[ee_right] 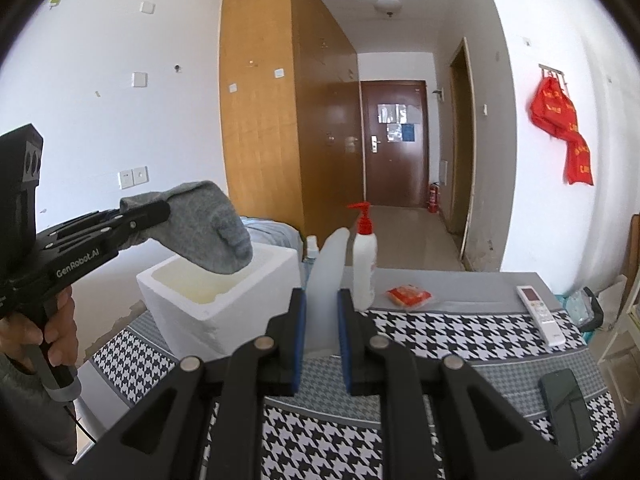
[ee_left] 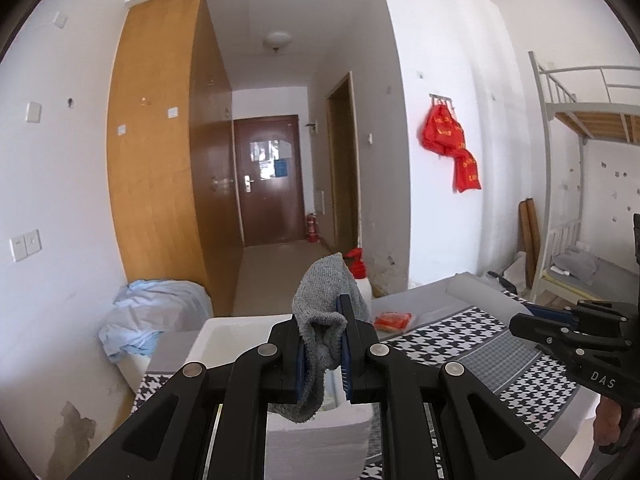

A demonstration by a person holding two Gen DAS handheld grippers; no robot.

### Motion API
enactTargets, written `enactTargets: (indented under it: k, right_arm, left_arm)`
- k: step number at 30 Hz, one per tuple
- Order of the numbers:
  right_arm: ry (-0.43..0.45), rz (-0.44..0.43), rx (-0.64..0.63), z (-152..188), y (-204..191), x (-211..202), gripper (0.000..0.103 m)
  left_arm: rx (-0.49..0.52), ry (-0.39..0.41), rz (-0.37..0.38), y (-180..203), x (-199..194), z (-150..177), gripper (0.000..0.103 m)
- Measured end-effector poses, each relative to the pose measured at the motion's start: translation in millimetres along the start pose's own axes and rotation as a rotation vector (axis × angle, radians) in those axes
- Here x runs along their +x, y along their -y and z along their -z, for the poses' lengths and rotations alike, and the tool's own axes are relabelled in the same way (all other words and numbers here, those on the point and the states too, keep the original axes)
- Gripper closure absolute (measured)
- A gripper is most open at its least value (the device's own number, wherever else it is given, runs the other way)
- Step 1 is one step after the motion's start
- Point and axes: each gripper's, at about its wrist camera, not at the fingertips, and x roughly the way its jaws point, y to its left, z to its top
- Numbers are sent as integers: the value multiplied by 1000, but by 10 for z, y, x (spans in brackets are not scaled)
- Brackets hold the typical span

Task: Organize soft objects
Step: 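Carry the grey cloth with the left tool while the right tool carries the white roll toward the foam box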

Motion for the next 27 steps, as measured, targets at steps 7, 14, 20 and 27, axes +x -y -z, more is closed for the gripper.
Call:
enactTargets:
  k: [7,14,20,27]
  right_arm:
    - [-2,-38,-18,-44,-123,93,85]
    - [-7,-71,-37,-92,-254,183,85]
    - [-15,-101,-54,-136,-379,291,85]
    - [-29,-133,-66,-184,-507,420,85]
  left_arm:
    - [-20,-1,-45,-140,-29,13,89]
    - [-38,-2,-84,-274,-52,34,89]
    - [-49,0,-113,-415,-90,58,89]
    - [-60,5,-149,-569,-156,80,89]
